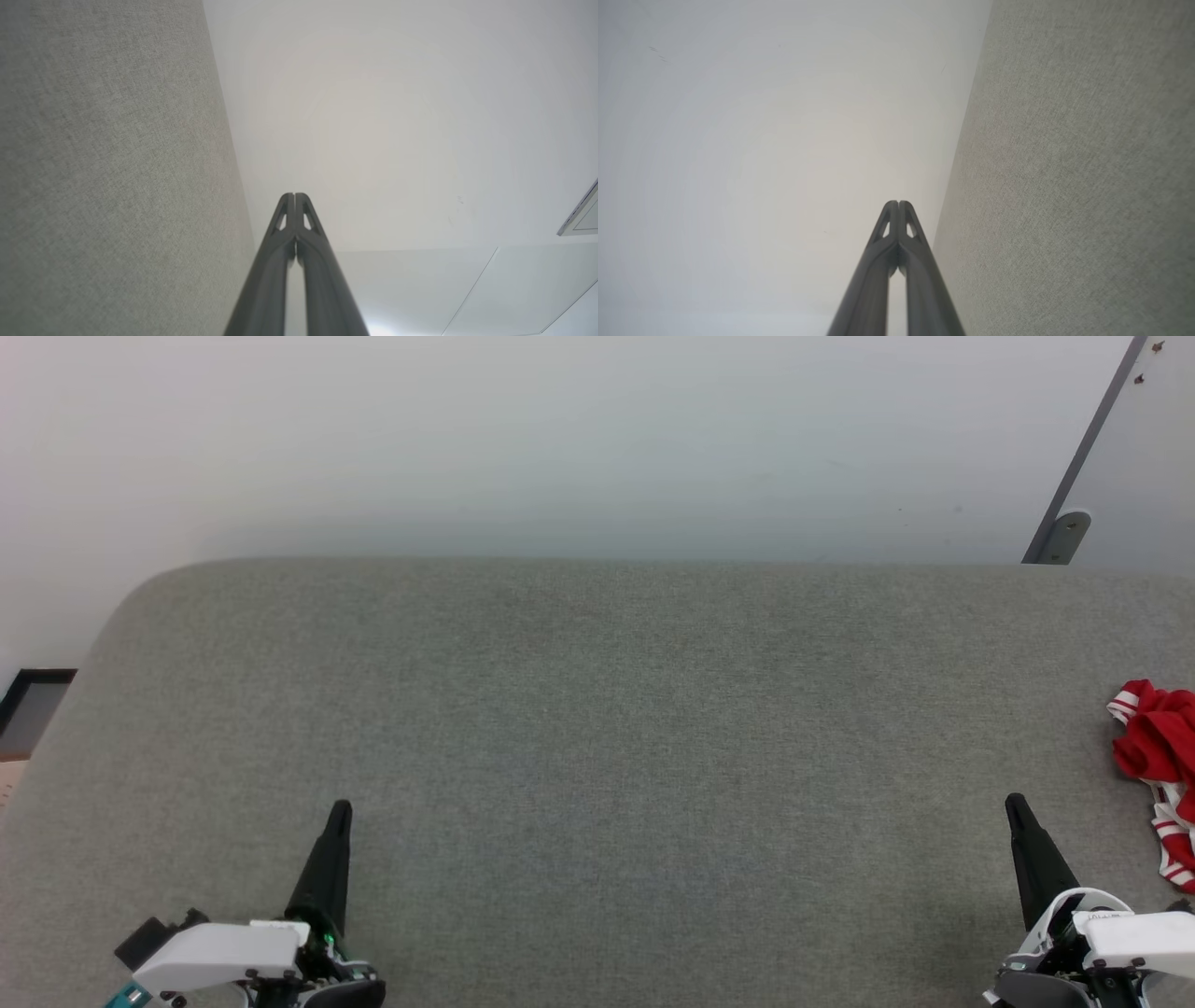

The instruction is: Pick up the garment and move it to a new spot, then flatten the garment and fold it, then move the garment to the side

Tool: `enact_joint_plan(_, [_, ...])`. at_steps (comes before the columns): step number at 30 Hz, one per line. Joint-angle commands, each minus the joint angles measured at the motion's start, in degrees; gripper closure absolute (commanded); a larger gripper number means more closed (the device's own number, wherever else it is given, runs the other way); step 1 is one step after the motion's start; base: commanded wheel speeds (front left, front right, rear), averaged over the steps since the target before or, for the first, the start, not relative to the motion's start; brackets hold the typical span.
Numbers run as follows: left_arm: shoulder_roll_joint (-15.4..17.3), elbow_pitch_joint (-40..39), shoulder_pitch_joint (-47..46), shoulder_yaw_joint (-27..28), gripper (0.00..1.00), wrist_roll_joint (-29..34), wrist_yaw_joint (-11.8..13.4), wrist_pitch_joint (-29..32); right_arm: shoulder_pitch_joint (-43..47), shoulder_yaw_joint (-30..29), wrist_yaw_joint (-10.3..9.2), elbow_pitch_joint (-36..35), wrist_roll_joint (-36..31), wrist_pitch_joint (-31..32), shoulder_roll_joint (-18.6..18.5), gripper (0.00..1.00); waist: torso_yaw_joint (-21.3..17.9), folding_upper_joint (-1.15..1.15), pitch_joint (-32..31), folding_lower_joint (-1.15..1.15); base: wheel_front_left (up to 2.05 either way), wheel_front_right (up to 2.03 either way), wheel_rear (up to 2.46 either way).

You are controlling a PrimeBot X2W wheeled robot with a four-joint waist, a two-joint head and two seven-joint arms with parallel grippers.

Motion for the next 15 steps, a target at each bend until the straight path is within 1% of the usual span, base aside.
enact_joint_plan(1, [-0.3,0.1,-0.7,0.3,1.0,-0.9,-0.3,0.2,-0.9,-0.1,-0.06,0.0,1.4,0.3,-0.1,1.0,0.0,0.0,0.0,0.0,0.0,0.0,0.0])
enact_joint_plan(5, [-0.6,0.2,-1.0,0.4,1.0,-1.9,-0.3,0.6,-1.2,-0.1,-0.06,0.1,2.8,0.6,-0.1,1.0,0.0,0.0,0.1,0.0,0.0,0.0,0.0])
enact_joint_plan(15, [-0.5,0.2,-1.0,0.4,1.0,-1.9,-0.3,0.6,-0.8,-0.1,-0.06,0.1,2.7,0.7,-0.1,1.0,0.0,0.0,0.1,0.0,0.0,0.0,0.0])
